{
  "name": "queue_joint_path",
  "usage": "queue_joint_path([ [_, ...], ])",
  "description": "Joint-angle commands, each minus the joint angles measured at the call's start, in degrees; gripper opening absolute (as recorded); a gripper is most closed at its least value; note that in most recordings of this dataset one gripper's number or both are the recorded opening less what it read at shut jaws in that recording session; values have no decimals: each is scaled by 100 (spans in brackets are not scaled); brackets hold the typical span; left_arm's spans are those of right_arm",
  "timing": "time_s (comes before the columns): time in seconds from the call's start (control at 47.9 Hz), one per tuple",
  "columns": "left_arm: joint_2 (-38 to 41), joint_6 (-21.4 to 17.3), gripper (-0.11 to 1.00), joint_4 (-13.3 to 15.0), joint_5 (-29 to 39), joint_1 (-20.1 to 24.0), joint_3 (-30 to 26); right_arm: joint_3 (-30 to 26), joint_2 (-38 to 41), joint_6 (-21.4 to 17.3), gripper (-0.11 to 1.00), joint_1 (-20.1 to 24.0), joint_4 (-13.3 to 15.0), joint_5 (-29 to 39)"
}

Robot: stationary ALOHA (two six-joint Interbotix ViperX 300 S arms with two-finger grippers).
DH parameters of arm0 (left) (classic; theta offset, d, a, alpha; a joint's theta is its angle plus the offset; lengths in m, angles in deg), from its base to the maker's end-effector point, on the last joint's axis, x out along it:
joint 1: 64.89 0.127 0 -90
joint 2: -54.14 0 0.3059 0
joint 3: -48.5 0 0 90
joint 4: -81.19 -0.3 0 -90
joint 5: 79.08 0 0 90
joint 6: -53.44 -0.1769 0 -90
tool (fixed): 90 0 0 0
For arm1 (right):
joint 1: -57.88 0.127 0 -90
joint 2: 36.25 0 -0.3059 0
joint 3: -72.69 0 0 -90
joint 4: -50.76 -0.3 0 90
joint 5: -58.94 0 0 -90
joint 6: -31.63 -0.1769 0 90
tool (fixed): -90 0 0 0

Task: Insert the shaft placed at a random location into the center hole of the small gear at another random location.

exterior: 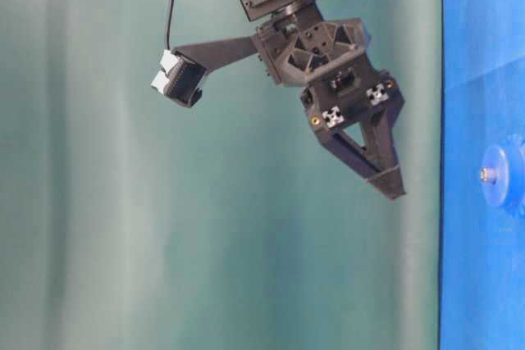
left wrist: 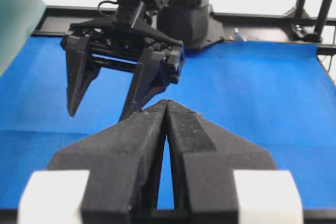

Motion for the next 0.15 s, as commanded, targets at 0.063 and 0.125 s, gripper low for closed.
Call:
queue_joint_path([
  [0.063, 18, 9, 0, 0, -26, 18, -62, 105, -316, -18, 76, 62, -9, 0],
  [0.125, 18, 9, 0, -9, -26, 18, -70, 202, -396, -26, 76, 70, -9, 0],
])
